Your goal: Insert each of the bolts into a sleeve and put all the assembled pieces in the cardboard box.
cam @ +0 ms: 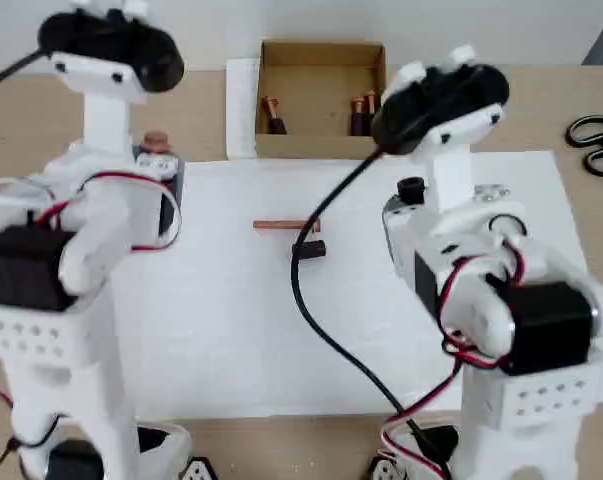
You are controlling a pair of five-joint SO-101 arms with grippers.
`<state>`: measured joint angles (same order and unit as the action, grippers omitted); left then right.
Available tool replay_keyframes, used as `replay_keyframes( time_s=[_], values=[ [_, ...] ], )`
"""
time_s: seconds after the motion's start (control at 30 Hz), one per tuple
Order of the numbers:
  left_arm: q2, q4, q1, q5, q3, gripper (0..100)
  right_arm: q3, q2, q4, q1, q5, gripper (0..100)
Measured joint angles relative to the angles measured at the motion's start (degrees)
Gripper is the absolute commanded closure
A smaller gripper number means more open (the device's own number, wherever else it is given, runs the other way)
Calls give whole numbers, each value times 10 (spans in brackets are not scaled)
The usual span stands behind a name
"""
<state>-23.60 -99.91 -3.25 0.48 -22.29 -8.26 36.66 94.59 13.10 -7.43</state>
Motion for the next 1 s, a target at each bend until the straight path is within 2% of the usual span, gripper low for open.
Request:
replay_keyframes(
  time_s=[0.27, 0.43, 0.73, 1.0],
  values=[
    [-92, 0, 0, -1, 98, 994, 231, 117, -157, -1, 0, 995],
    [-98, 6, 0, 0, 145, 994, 368, 188, -303, -2, 0, 995],
    [-98, 9, 1, 1, 215, 994, 543, 280, -501, 0, 0, 995],
    [-101, 9, 2, 1, 215, 994, 702, 386, -650, 23, 86, 995]
  ],
)
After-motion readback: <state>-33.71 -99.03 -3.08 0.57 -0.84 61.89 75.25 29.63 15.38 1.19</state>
